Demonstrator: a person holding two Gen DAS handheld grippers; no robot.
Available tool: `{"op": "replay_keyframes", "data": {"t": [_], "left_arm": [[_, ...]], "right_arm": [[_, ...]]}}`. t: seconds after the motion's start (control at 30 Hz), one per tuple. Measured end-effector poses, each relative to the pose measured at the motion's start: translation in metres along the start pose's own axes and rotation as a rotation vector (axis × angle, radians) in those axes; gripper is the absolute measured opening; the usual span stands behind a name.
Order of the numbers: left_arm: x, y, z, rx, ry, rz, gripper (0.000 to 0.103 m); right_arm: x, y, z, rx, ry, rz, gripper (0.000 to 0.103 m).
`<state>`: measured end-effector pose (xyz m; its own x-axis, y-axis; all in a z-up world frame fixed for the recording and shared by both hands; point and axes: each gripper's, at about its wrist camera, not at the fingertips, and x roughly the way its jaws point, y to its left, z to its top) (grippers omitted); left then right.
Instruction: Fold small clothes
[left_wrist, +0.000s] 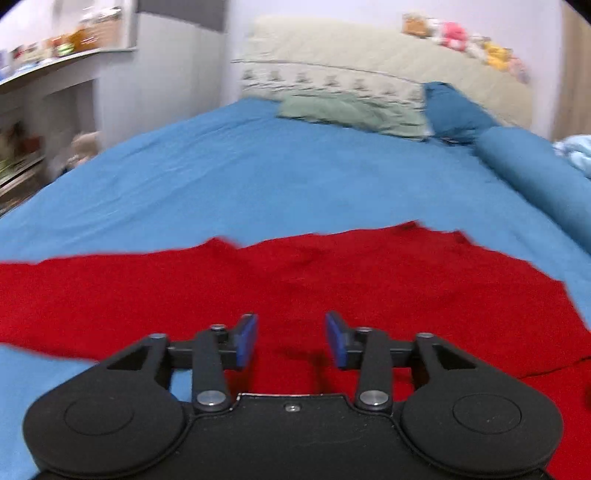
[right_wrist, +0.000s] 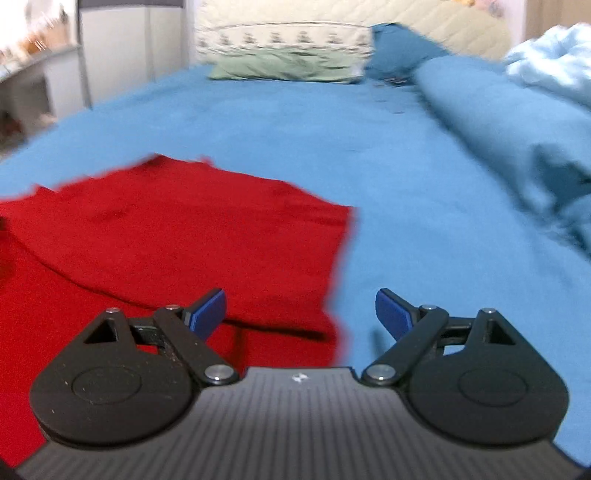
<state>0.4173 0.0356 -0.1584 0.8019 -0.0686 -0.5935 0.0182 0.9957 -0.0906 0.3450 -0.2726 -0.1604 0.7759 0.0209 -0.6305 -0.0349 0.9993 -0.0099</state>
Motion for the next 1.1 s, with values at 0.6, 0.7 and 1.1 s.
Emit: {"op": "replay_keyframes", "data": {"t": [0.6, 0.7, 1.1], "left_arm": [[0.058, -0.037, -0.009, 0.130, 0.115, -0.046, 0.068], [0.062, -0.035, -0.006, 0.134, 0.132, -0.053, 0.068], [0.006, -0.017, 0.015, 0.110, 0.053, -0.048, 0.070]], "right_arm": [[0.091, 0.001, 0.040, 0.140, 0.040, 0.045, 0.103], [0.124, -0.009, 0.054, 0.172, 0.061, -0.003, 0.103], [0.070, 0.009, 0.086, 0.138, -0.015, 0.061, 0.103]]}}
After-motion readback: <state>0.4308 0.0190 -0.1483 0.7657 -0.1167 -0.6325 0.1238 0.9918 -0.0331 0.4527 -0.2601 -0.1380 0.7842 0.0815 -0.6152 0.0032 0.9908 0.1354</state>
